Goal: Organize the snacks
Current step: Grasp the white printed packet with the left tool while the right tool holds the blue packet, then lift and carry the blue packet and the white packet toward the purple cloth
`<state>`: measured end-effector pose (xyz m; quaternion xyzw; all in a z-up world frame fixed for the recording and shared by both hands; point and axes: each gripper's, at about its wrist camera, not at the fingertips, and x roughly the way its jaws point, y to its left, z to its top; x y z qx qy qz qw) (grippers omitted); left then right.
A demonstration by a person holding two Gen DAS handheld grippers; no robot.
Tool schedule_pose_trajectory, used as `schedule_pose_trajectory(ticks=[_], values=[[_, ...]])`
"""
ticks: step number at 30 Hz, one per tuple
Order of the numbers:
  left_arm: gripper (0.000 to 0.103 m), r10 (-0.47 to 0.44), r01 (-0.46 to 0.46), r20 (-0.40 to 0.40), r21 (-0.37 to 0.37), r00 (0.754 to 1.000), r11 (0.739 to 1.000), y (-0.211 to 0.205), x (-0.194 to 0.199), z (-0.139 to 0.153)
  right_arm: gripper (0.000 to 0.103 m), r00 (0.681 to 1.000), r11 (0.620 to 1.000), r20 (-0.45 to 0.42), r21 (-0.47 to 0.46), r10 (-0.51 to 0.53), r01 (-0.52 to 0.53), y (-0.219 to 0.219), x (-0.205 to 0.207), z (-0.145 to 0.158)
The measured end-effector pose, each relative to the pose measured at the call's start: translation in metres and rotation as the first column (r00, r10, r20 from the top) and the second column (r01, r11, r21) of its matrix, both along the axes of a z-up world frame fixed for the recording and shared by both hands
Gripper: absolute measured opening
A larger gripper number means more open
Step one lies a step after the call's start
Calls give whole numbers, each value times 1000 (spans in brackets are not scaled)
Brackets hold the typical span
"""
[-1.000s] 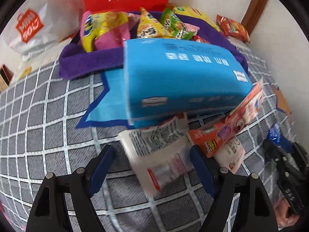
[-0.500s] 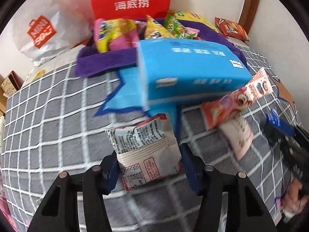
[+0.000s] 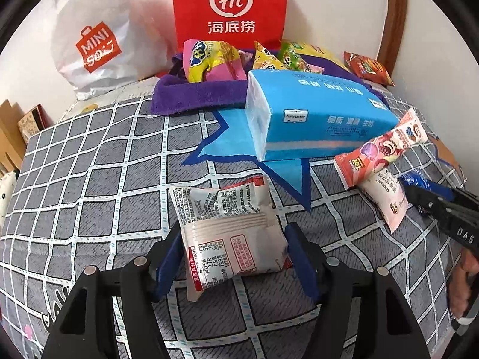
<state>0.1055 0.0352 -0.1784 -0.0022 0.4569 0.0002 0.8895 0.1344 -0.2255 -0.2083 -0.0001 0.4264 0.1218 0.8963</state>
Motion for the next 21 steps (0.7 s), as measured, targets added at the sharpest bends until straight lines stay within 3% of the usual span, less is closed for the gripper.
schedule_pose_trajectory(ticks=[11,14,21], values=[[68,-9,9,-1,-18,1000,1000,1,1,-1,48,1000,999,1,-30,12,-11,5,0,-2],[55,11,-11,6,-12,1000,1000,5,0,2,48,1000,1000,1,-18,11,-11,3,0,-2],[35,29,-31,-16,-100,999,995,17,-2,10,46,1000,1000,5,16,-2,1,-2,-2,0]])
